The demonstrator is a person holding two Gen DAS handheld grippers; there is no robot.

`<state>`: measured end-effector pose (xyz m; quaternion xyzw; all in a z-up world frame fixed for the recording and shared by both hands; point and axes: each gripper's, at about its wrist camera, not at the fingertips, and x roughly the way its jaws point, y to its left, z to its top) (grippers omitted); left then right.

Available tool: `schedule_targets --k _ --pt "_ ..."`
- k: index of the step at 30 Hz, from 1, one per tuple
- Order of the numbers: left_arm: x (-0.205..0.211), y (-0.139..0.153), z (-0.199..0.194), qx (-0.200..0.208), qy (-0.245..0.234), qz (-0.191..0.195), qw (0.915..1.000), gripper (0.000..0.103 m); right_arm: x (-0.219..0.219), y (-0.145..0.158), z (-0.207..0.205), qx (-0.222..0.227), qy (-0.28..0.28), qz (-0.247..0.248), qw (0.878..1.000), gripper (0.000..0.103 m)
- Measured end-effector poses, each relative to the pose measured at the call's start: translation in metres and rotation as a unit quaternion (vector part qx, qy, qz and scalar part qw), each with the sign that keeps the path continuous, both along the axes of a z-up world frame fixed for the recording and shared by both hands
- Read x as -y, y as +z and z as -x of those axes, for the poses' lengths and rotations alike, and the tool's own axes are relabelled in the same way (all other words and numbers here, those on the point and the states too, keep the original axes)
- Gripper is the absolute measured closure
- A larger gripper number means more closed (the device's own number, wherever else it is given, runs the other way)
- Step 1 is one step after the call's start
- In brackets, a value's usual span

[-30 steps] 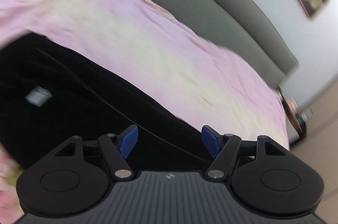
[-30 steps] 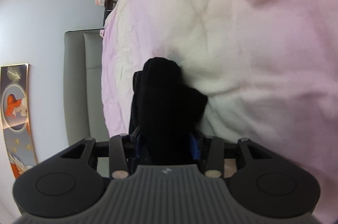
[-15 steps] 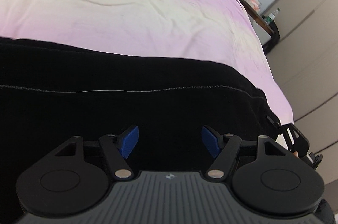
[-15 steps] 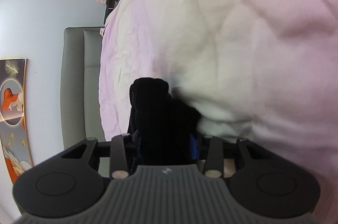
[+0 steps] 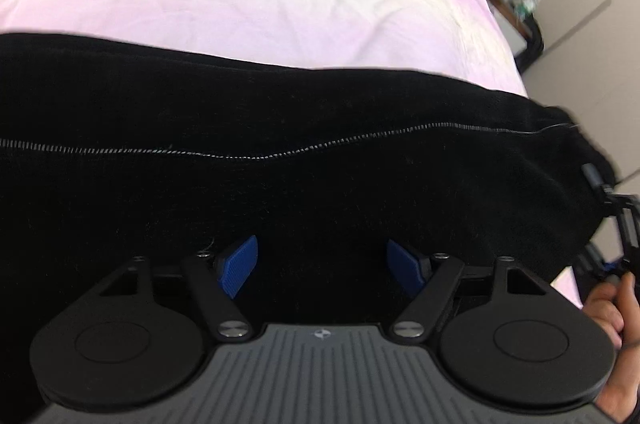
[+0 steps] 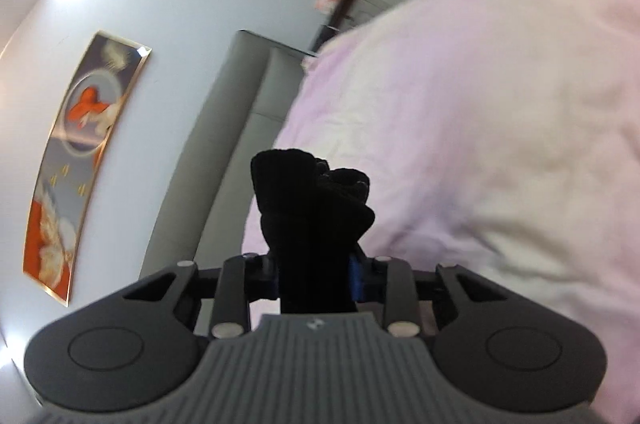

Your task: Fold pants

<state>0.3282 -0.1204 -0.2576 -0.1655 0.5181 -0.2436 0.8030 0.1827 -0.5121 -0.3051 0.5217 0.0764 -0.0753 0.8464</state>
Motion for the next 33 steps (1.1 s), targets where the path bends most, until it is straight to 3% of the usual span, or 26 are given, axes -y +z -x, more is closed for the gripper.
schedule_targets --k 2,3,6,9,11,13,17,18,20,23,25,26,27,30,31,33 --pt "-0.01 -0.004 0.0 -0.012 0.025 0.034 0.999 0.017 -0.029 0.039 -0.007 0.027 0.039 0.115 0.992 0.077" --pt "-0.015 -0.006 0.0 -0.019 0.036 0.048 0.998 0.019 -0.049 0.059 -0.01 0.042 0.065 0.179 0.981 0.077" --pt "-0.029 -0.009 -0.002 -0.039 0.063 0.084 0.9937 0.025 -0.112 0.097 -0.019 0.07 0.151 0.33 0.929 0.077" --pt "-0.059 -0.012 0.0 -0.073 0.113 0.145 0.9803 0.027 -0.174 0.105 -0.03 0.062 0.225 0.444 0.865 0.077" --pt "-0.085 -0.01 0.008 -0.071 0.139 0.187 0.97 0.025 -0.211 0.095 -0.041 0.049 0.271 0.497 0.823 0.077" --pt "-0.11 -0.005 0.014 -0.063 0.156 0.192 0.9669 0.021 -0.246 0.08 -0.047 0.041 0.313 0.549 0.774 0.077" --pt "-0.15 -0.002 0.02 -0.056 0.165 0.185 0.9672 0.021 -0.304 0.058 -0.043 0.055 0.372 0.653 0.658 0.078" --pt "-0.159 -0.002 0.022 -0.055 0.166 0.183 0.9674 0.021 -0.314 0.055 -0.041 0.058 0.377 0.67 0.636 0.078" --pt "-0.171 -0.002 0.024 -0.053 0.172 0.177 0.9677 0.024 -0.328 0.049 -0.039 0.052 0.383 0.691 0.611 0.078" --pt "-0.183 0.001 0.029 -0.049 0.193 0.165 0.9661 0.029 -0.344 0.035 -0.049 0.02 0.389 0.711 0.585 0.077" --pt "-0.192 0.006 0.037 -0.036 0.209 0.182 0.9603 0.023 -0.352 0.025 -0.056 0.001 0.408 0.717 0.565 0.077" --pt "-0.193 0.008 0.04 -0.03 0.213 0.194 0.9571 0.019 -0.358 0.018 -0.057 -0.004 0.422 0.721 0.55 0.077" --pt "-0.192 0.011 0.042 -0.023 0.215 0.199 0.9558 0.019 -0.363 0.013 -0.055 -0.004 0.427 0.731 0.533 0.073" --pt "-0.19 0.019 0.04 -0.006 0.199 0.189 0.9616 0.019 -0.381 -0.004 -0.047 -0.027 0.427 0.765 0.481 0.046" --pt "-0.194 0.023 0.04 -0.002 0.193 0.186 0.9635 0.019 -0.387 -0.009 -0.044 -0.039 0.412 0.782 0.466 0.046" --pt "-0.19 0.031 0.034 0.003 0.18 0.184 0.9663 0.019 -0.398 -0.005 -0.035 -0.047 0.399 0.796 0.453 0.046"
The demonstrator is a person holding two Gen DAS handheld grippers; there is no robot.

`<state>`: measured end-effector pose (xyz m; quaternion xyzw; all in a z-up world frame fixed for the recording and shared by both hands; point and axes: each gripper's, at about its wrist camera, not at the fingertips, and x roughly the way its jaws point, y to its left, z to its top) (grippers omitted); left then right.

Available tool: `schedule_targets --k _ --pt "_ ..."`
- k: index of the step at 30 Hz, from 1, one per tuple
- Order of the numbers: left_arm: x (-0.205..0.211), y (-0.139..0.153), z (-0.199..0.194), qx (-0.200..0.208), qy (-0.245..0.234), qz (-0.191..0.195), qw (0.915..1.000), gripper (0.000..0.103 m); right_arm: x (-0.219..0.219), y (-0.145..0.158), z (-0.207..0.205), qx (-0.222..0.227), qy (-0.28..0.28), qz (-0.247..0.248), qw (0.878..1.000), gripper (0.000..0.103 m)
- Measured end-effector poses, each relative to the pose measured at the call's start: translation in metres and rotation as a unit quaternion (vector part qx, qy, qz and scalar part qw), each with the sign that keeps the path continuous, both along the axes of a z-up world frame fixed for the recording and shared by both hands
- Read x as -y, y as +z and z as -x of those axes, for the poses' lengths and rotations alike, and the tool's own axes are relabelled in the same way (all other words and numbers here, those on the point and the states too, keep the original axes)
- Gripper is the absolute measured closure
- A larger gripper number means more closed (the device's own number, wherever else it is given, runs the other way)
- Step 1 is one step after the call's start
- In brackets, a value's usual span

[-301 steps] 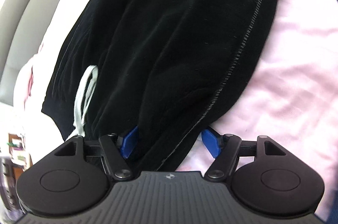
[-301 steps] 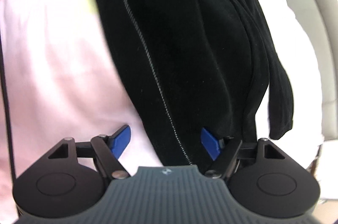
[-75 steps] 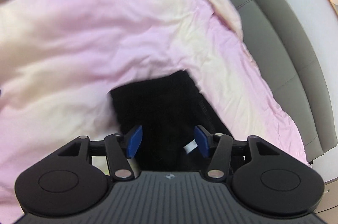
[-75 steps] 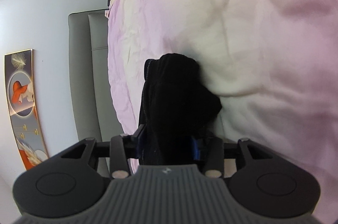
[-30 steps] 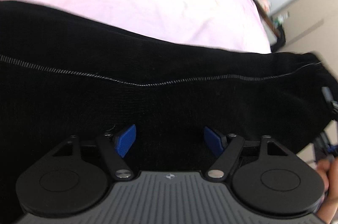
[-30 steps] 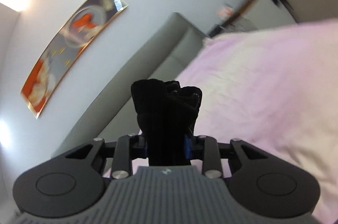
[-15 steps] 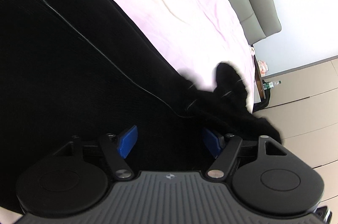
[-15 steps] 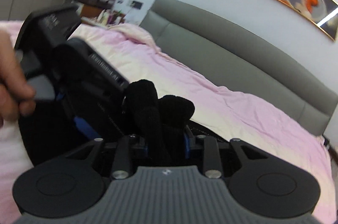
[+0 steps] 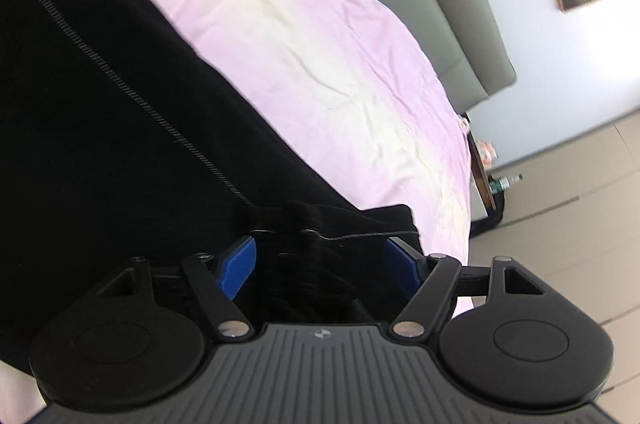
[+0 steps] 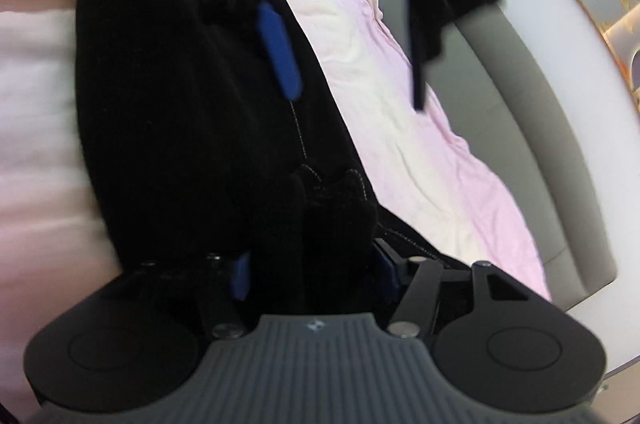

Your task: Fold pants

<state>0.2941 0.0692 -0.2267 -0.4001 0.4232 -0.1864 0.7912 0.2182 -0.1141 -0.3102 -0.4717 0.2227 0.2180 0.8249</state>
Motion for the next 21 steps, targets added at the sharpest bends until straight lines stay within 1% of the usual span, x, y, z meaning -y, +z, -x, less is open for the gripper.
schedule_targets --k 2,3,5,7,9,11,14,15,16,17,18,19,20,21 --pt "0.0 0.006 0.0 0.007 -0.015 0.0 0.9999 0.017 -0.009 0.012 0.008 -0.014 -0.008 -0.013 1.0 0.046" --pt "0.002 0.009 0.0 0.01 -0.025 -0.003 0.9996 0.016 -0.011 0.018 0.011 -0.029 -0.015 -0.029 0.999 0.046" --pt "0.016 0.014 -0.003 0.018 -0.046 -0.011 0.9987 0.016 -0.012 0.026 0.012 -0.081 -0.036 -0.069 0.994 0.046" --pt "0.035 0.016 -0.004 0.021 -0.07 -0.018 0.9972 0.016 -0.009 0.025 0.002 -0.13 -0.061 -0.095 0.985 0.045" --pt "0.056 0.013 -0.012 0.015 -0.088 -0.014 0.9959 0.016 -0.003 0.028 -0.011 -0.162 -0.08 -0.13 0.975 0.045" --pt "0.07 0.01 -0.014 0.011 -0.113 -0.018 0.9934 0.015 0.008 0.039 -0.02 -0.191 -0.09 -0.171 0.962 0.044" --pt "0.087 -0.003 -0.017 0.002 -0.155 -0.051 0.9866 0.015 0.031 0.057 -0.028 -0.223 -0.108 -0.248 0.937 0.045" --pt "0.092 -0.007 -0.018 -0.001 -0.166 -0.068 0.9839 0.016 0.037 0.063 -0.03 -0.232 -0.118 -0.279 0.924 0.047" --pt "0.094 -0.011 -0.02 -0.002 -0.171 -0.083 0.9817 0.018 0.05 0.069 -0.033 -0.235 -0.132 -0.308 0.912 0.048" --pt "0.093 -0.014 -0.021 -0.003 -0.17 -0.092 0.9812 0.023 0.064 0.074 -0.03 -0.225 -0.154 -0.339 0.9 0.048" --pt "0.088 -0.016 -0.022 -0.009 -0.163 -0.09 0.9825 0.025 0.078 0.081 -0.032 -0.211 -0.177 -0.368 0.888 0.048" --pt "0.083 -0.018 -0.024 -0.016 -0.154 -0.081 0.9846 0.028 0.091 0.088 -0.035 -0.196 -0.198 -0.401 0.872 0.048" --pt "0.077 -0.021 -0.026 -0.021 -0.146 -0.073 0.9863 0.03 0.104 0.093 -0.037 -0.178 -0.215 -0.428 0.859 0.049" --pt "0.071 -0.022 -0.026 -0.025 -0.141 -0.072 0.9871 0.03 0.115 0.097 -0.039 -0.155 -0.231 -0.442 0.853 0.049"
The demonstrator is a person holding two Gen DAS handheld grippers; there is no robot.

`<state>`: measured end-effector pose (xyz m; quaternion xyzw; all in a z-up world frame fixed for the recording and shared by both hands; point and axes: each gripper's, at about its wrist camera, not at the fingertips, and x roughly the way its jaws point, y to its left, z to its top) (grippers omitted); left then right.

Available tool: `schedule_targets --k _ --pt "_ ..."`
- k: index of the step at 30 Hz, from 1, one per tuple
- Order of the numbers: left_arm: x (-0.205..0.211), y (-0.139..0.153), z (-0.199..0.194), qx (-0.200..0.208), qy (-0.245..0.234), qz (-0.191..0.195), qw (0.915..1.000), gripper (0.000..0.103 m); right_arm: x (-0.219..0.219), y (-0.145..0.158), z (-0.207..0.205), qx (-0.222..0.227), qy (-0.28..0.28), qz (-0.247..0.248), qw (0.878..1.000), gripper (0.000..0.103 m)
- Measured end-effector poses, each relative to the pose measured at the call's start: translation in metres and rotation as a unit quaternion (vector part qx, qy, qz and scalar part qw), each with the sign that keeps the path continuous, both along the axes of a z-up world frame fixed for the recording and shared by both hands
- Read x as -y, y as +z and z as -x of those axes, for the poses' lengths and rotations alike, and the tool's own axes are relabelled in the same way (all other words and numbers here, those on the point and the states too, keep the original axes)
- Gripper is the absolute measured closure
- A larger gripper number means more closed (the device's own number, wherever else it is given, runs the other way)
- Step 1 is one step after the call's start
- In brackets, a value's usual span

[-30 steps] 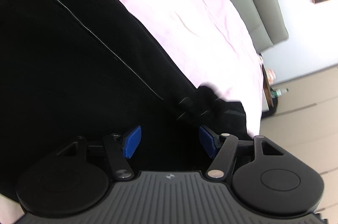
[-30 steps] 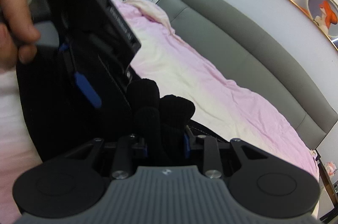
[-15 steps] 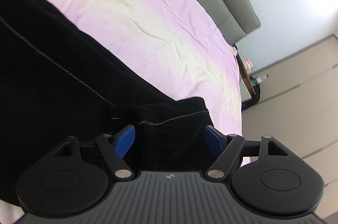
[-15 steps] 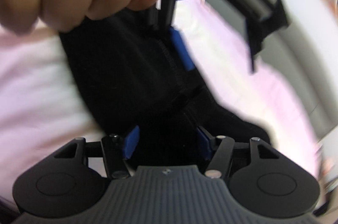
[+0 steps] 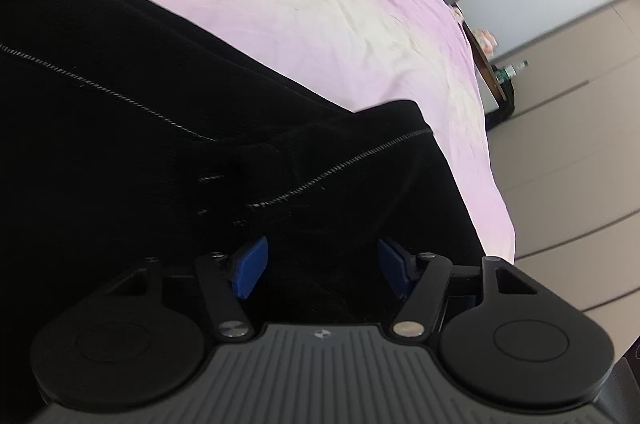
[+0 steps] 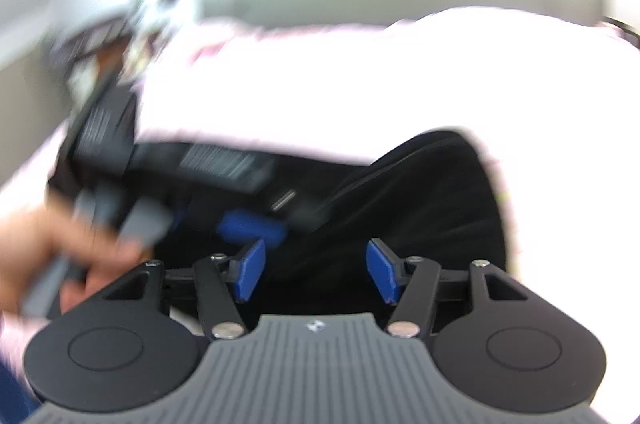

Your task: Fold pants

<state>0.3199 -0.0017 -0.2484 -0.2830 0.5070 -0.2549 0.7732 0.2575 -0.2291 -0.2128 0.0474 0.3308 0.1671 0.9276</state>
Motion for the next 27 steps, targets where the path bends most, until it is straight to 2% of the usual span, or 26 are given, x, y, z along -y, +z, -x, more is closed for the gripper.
schedule_targets --k 1,2,3,4,6,7,9,11,15,19,20,22,27 --pt "-0.002 -0.001 -0.001 -0.004 0.008 -0.022 0.9997 0.024 0.008 0.002 -0.002 0.014 -0.027 0.005 1.0 0.048" --pt "-0.003 -0.002 -0.002 -0.005 0.01 -0.046 0.9989 0.03 0.015 0.002 0.006 0.017 -0.053 0.013 0.998 0.048" --pt "-0.007 -0.004 -0.002 -0.004 0.01 -0.048 0.9988 0.029 0.021 0.0 0.0 0.003 -0.066 0.013 0.998 0.05" --pt "-0.01 -0.006 -0.002 -0.008 0.017 -0.056 0.9983 0.022 0.025 -0.009 -0.003 -0.022 -0.074 0.012 0.997 0.051" --pt "-0.018 -0.013 0.0 -0.016 0.026 -0.055 0.9981 0.025 0.019 -0.032 -0.019 -0.094 -0.075 0.04 0.992 0.05" --pt "-0.021 -0.014 0.001 -0.017 0.03 -0.048 0.9983 0.026 0.011 -0.04 -0.024 -0.111 -0.065 0.064 0.99 0.046" --pt "-0.027 -0.013 0.006 -0.016 0.038 -0.04 0.9983 0.026 -0.013 -0.052 -0.029 -0.1 -0.041 0.119 0.987 0.041" --pt "-0.035 -0.006 0.014 -0.01 0.042 -0.037 0.9984 0.024 -0.024 -0.057 -0.03 -0.084 -0.027 0.157 0.984 0.041" --pt "-0.067 0.014 0.033 0.009 0.056 -0.021 0.9982 0.017 -0.016 -0.05 -0.013 -0.036 -0.025 0.181 0.983 0.043" --pt "-0.133 0.035 0.057 0.033 0.104 -0.031 0.9936 0.015 -0.023 -0.023 0.016 0.058 -0.008 0.197 0.979 0.043" --pt "-0.154 0.037 0.064 0.036 0.126 -0.035 0.9908 0.015 -0.03 -0.02 0.019 0.075 0.002 0.196 0.978 0.043" --pt "-0.199 0.041 0.085 0.04 0.196 -0.047 0.9786 0.013 -0.04 -0.016 0.024 0.09 0.027 0.194 0.977 0.043" --pt "-0.302 0.026 0.137 0.03 0.348 -0.02 0.9369 0.012 -0.066 -0.021 0.022 0.084 0.065 0.212 0.971 0.043"
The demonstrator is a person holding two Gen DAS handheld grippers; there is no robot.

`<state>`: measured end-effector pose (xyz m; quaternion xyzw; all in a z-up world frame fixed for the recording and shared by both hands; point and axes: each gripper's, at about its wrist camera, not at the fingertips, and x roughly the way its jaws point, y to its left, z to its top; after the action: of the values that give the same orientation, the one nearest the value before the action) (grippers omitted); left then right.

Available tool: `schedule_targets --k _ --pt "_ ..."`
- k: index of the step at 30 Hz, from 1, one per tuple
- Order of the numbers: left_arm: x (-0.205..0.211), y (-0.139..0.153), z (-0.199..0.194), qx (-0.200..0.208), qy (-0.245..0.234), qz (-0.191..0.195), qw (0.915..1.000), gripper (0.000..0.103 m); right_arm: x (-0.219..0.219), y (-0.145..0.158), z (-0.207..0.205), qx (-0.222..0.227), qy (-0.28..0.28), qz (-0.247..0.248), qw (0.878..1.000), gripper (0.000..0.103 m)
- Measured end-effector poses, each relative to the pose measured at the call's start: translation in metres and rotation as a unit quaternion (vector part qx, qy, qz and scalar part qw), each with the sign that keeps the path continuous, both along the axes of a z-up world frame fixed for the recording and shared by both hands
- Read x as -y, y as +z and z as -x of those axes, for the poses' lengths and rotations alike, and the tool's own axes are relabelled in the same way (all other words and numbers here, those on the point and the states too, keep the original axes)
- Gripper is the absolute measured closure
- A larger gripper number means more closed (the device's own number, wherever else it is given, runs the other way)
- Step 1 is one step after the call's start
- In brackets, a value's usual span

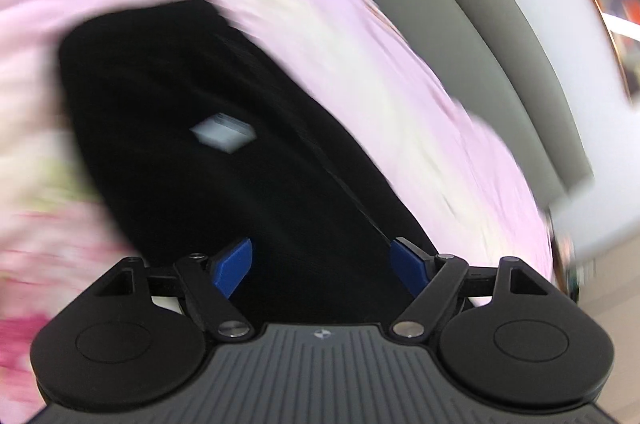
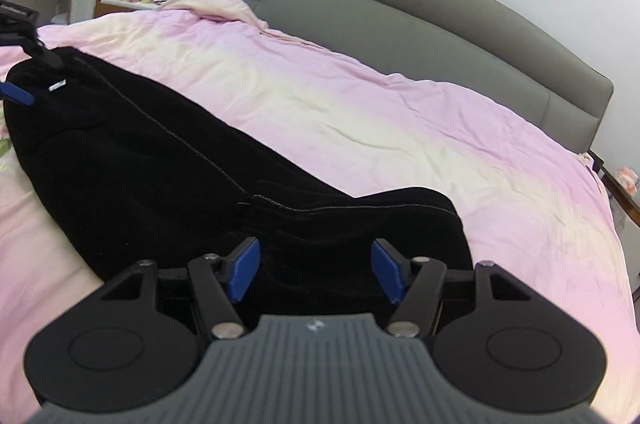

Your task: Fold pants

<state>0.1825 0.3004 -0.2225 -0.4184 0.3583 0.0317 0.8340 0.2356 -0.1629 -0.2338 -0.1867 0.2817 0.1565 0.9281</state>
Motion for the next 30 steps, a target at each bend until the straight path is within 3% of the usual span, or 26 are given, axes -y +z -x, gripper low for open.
schedule_targets --k 4,7,15,21,23,24,26,27,28,30 --pt "-0.061 -0.027 0.037 -0.011 0.111 0.067 0.9915 0.012 -0.007 0.0 -0.005 -0.01 0.002 0.001 1.0 0.043" --pt "-0.073 -0.041 0.04 -0.006 0.156 0.11 0.9816 0.012 -0.005 -0.001 0.008 -0.022 0.001 -0.003 1.0 0.043" --pt "-0.102 -0.073 0.021 0.0 0.199 0.136 0.9706 0.012 -0.033 -0.003 0.014 -0.022 0.021 0.013 0.999 0.043" --pt "-0.099 -0.073 -0.003 0.036 0.183 0.124 0.9747 0.012 -0.064 -0.009 0.019 -0.042 0.08 -0.02 0.996 0.043" --pt "-0.1 -0.076 -0.007 0.052 0.173 0.131 0.9749 0.012 -0.086 -0.012 0.017 -0.047 0.094 -0.032 0.994 0.048" --pt "-0.1 -0.077 -0.007 0.063 0.164 0.131 0.9757 0.014 -0.099 -0.013 0.016 -0.05 0.102 -0.036 0.993 0.056" --pt "-0.101 -0.078 -0.009 0.06 0.144 0.119 0.9805 0.033 -0.13 -0.018 0.011 -0.065 0.123 -0.053 0.989 0.07" --pt "-0.102 -0.08 -0.01 0.055 0.139 0.117 0.9818 0.037 -0.145 -0.02 0.008 -0.072 0.134 -0.061 0.986 0.077" --pt "-0.104 -0.083 -0.01 0.053 0.141 0.123 0.9809 0.043 -0.165 -0.022 0.004 -0.079 0.15 -0.071 0.983 0.079" --pt "-0.11 -0.091 -0.01 0.057 0.153 0.153 0.9747 0.045 -0.201 -0.026 -0.003 -0.085 0.184 -0.081 0.976 0.084"
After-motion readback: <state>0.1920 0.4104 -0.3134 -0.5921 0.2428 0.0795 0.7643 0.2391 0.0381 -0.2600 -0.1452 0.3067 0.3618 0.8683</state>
